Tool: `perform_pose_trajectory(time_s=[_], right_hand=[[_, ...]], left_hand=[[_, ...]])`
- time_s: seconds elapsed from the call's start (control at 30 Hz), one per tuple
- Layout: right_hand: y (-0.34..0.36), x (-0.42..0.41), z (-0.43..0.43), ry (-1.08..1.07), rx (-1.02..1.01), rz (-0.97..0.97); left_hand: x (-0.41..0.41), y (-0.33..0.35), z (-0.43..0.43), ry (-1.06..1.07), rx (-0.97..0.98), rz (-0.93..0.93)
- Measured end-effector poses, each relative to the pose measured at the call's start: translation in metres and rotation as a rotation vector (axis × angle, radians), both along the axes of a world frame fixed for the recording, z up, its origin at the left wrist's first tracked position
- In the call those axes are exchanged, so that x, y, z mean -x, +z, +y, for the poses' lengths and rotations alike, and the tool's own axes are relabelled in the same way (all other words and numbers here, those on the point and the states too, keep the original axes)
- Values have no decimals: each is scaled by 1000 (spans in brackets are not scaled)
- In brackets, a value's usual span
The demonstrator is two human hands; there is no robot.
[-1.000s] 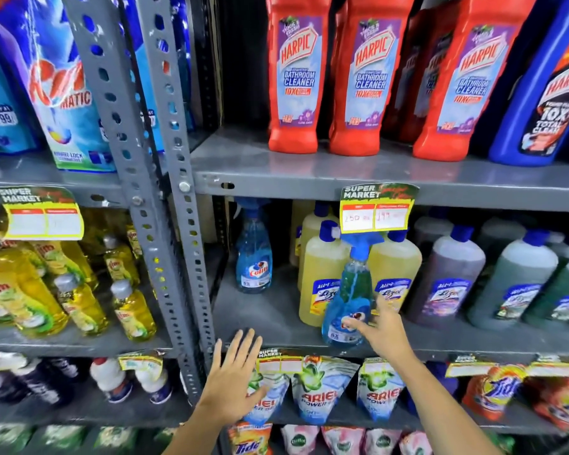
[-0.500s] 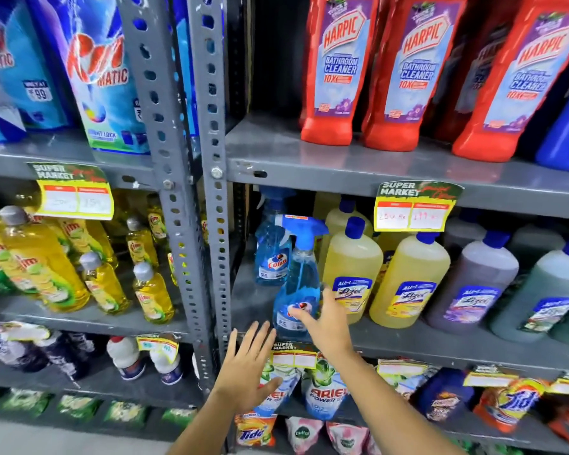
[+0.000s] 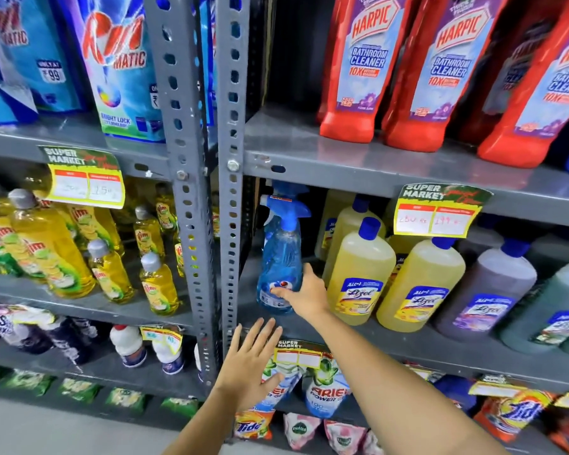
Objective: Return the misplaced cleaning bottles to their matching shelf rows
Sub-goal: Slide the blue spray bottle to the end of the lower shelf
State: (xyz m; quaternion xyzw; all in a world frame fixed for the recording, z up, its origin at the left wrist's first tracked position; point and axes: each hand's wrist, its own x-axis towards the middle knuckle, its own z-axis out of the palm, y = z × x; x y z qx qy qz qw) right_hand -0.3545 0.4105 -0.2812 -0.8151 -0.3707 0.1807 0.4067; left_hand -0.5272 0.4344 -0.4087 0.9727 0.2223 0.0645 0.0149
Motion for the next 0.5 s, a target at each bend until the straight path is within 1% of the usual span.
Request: perform_pose_trajectory(time_s=[0.1,0.3,0.4,0.5], right_hand=[[8,-8,6,54,41,97],[33,-20,11,195,20,158],[33,-23,12,202,12,191],[30,-22,14,206,-5,185]], left_hand=[[1,0,-1,6,16,-6],[0,-1,-2,18,16,-32],[0,-1,-2,17,17,-33],[0,-2,-2,16,15,-45]])
